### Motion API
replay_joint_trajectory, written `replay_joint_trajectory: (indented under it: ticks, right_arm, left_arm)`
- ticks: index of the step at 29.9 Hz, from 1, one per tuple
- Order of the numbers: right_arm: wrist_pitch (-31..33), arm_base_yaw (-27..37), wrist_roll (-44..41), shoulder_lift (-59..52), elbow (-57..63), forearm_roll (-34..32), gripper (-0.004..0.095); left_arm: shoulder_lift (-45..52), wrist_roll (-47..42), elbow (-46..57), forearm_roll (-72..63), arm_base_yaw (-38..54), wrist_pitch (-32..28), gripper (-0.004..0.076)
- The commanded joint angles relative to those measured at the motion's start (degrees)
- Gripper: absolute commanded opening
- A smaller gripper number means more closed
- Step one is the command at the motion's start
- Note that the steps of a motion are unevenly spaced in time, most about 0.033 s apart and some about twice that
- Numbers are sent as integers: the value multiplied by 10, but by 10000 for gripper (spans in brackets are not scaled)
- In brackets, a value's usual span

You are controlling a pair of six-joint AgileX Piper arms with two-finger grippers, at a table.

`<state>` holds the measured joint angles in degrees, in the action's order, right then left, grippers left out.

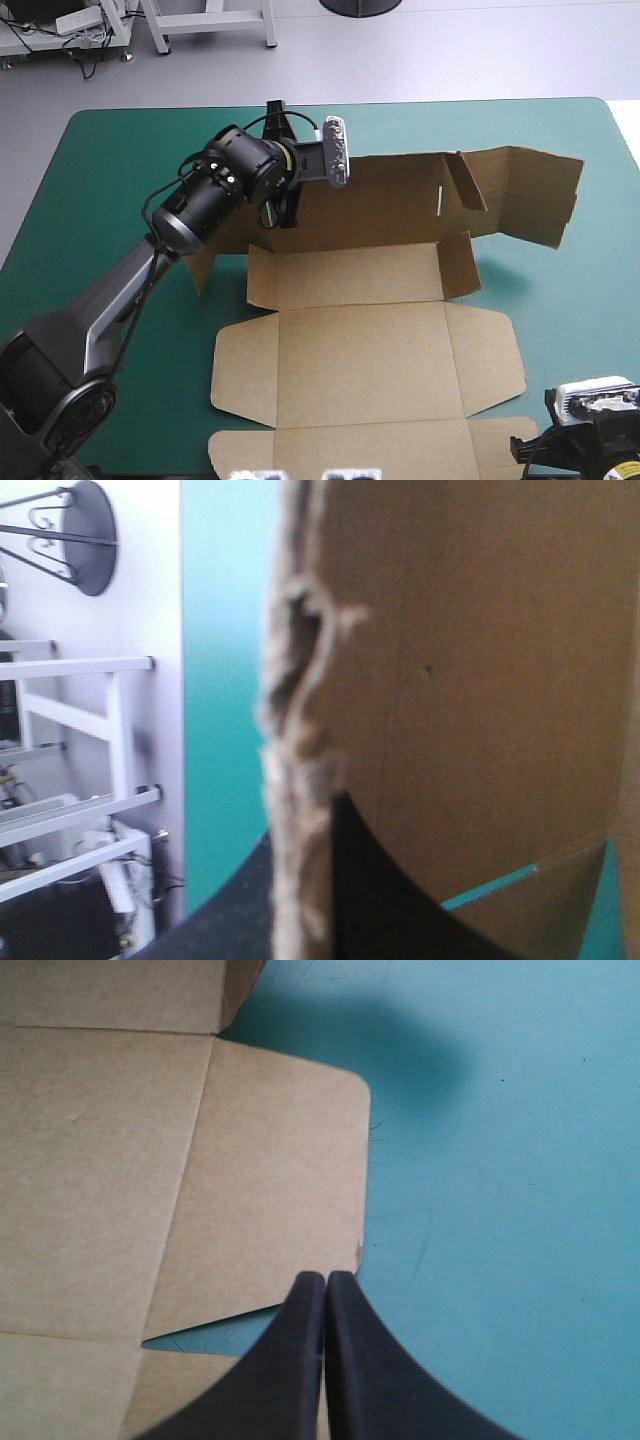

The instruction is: Fold the box

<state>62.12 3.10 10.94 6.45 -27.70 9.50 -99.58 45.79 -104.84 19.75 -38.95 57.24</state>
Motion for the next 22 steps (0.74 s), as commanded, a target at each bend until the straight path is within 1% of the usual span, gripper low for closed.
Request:
replay_joint_trajectory:
  ticks: [1,3,6,9,12,15,18,22]
  right_arm:
    - [-32,0,6,9,-15,5,-4]
    - [-32,0,6,9,-20,5,-4]
    - [-34,0,6,9,-39,5,-4]
    - [-29,0,-3,11,-64,1,-4]
    - [-16,0,-32,23,-90,-3,-4]
    - [-11,0,-48,41,-117,-3,-5]
    - [-17,0,-58,68,-154,-6,-5]
    - [-29,0,-72,132,-223,-14,-5]
  left_arm:
    - [38,-64,-21,117,-46,-60,-9]
    - [38,-94,-21,156,-73,-61,-9]
    - [38,-117,-17,180,-102,-68,-9]
    - [39,-168,12,242,-121,-102,-9]
    - [40,-226,55,322,-133,-120,-9]
    - [46,-263,109,359,-135,-139,-9]
    - [59,-304,169,378,-136,-160,-9]
    - [82,-382,244,446,-136,-185,-9]
